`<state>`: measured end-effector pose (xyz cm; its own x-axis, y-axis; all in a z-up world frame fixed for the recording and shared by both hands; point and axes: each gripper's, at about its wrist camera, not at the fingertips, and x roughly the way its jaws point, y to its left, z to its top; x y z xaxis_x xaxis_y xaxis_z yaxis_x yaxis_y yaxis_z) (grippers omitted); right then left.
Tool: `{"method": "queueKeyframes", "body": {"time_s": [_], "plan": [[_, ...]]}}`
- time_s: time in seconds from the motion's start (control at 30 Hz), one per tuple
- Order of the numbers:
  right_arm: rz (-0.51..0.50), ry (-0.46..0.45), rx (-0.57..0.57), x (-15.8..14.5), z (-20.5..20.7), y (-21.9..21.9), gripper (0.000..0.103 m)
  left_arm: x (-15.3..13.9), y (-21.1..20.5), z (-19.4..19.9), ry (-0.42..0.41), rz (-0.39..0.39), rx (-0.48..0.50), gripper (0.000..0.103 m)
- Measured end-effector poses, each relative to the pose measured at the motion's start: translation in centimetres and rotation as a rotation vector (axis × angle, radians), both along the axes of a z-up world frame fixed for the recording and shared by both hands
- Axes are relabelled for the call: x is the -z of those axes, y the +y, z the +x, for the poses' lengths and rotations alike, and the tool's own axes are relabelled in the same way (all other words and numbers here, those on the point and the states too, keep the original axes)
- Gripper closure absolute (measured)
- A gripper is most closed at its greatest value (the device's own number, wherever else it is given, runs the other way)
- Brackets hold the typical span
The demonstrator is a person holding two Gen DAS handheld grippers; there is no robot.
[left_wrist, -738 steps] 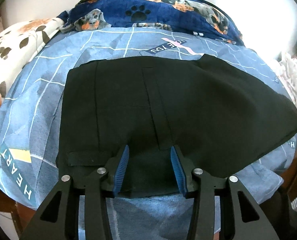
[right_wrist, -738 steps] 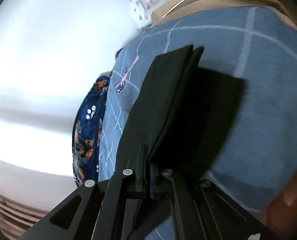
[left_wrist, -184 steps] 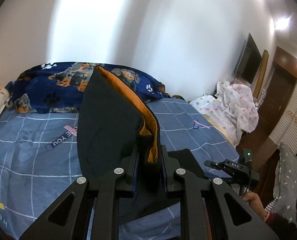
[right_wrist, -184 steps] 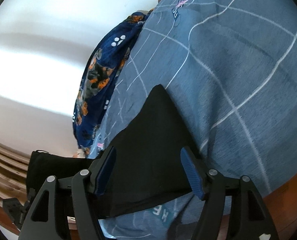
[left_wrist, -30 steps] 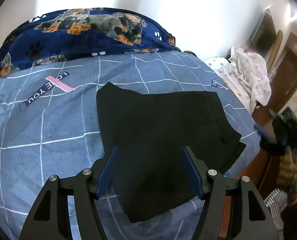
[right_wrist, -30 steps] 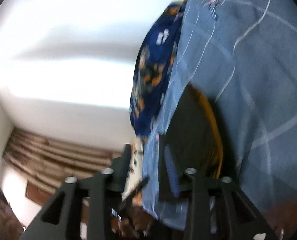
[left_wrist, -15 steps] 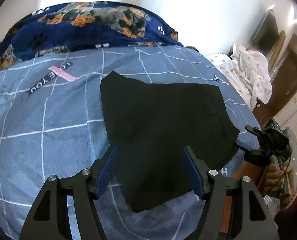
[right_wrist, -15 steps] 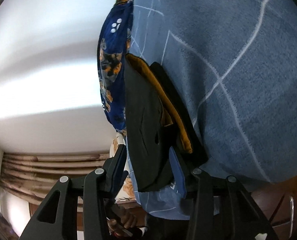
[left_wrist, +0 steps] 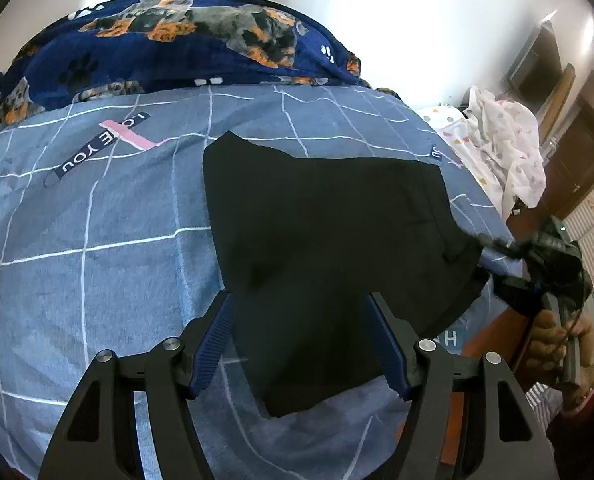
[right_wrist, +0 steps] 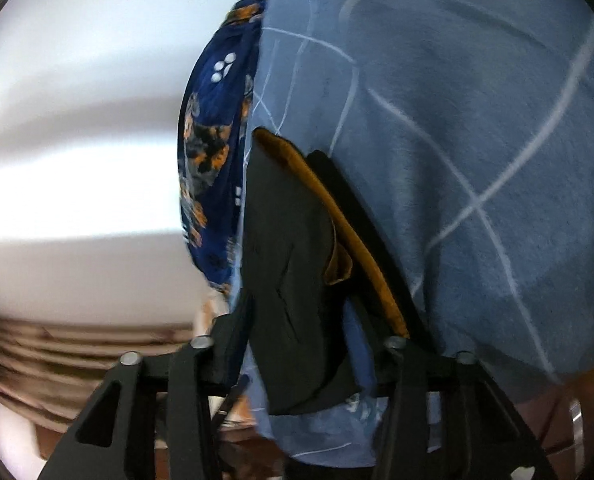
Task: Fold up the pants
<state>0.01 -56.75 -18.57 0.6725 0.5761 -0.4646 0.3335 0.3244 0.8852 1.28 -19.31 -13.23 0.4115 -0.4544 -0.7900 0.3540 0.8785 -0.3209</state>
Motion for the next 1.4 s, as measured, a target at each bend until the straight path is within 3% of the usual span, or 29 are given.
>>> {"method": "queueKeyframes", "body": {"time_s": [0.13, 0.33, 0.57, 0.9, 1.2, 1.33, 1.4], "plan": [[-0.081, -0.012, -0.034, -1.1, 0.5, 0.7, 0.09, 0.2, 0.1, 0.2, 0.01, 0.002, -0.004, 0.036], [-0.004, -0.036, 0.009, -2.0, -2.3, 0.6, 0.095, -0.5, 0.2, 0.1, -0.018, -0.003, -0.008, 0.035], [0.141, 0.062, 0.095, 3.7, -5.3, -0.4, 0.098, 0.4, -0.2, 0.1, 0.005, 0.014, 0.004, 0.035], [0.164, 0.062, 0.108, 3.6, -4.4, -0.5, 0.098, 2.3, -0.8, 0.0, 0.044, 0.045, 0.018, 0.035], [0.088, 0.075, 0.103, 2.2, -4.1, -0.5, 0.089, 3.6, -1.2, -0.3, 0.041, 0.081, 0.034, 0.035], [0.067, 0.063, 0.107, 2.0, -4.3, -0.7, 0.089, 3.8, -1.4, -0.4, 0.039, 0.099, 0.041, 0.035], [0.063, 0.056, 0.106, 2.1, -4.3, -0.7, 0.095, 3.9, -1.3, -0.4, 0.043, 0.098, 0.039, 0.035]]}}
